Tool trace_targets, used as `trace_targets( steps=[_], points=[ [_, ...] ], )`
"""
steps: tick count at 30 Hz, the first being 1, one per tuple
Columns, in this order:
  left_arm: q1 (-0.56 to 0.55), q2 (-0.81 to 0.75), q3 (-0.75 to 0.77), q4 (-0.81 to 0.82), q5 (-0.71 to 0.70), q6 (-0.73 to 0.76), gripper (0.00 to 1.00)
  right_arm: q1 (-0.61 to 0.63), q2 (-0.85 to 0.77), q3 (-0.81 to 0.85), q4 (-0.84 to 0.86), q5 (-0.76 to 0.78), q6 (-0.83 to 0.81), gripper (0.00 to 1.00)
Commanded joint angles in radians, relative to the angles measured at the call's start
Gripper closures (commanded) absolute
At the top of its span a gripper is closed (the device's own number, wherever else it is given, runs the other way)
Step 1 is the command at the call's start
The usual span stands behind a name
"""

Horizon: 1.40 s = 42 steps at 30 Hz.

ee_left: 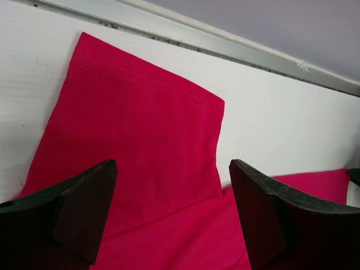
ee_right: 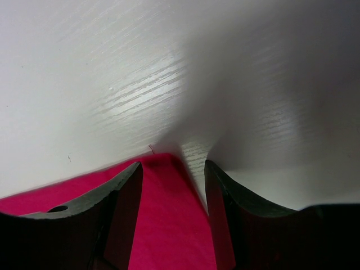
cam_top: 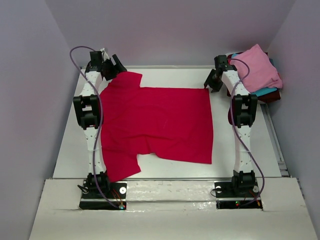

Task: Fold and stack the t-shirts
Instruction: Flatten the tshirt out

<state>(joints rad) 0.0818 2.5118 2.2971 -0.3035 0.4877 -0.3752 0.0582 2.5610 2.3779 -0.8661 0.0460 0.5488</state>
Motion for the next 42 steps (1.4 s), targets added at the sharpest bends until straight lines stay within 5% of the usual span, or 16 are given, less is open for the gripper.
trace_targets(
  steps=[1, 13, 42],
  points=[
    [0.015, 0.007, 0.056, 0.024, -0.009, -0.03, 0.07, -0.009, 0.007, 0.009, -0.01, -0.018, -0.013, 0.46],
    [0.042, 0.025, 0.093, 0.024, -0.143, -0.039, 0.07, -0.009, -0.012, -0.005, -0.014, -0.034, -0.026, 0.46],
    [0.061, 0.127, 0.093, 0.099, -0.078, -0.125, 0.07, -0.009, -0.015, 0.018, -0.047, -0.038, -0.027, 0.46]
  ],
)
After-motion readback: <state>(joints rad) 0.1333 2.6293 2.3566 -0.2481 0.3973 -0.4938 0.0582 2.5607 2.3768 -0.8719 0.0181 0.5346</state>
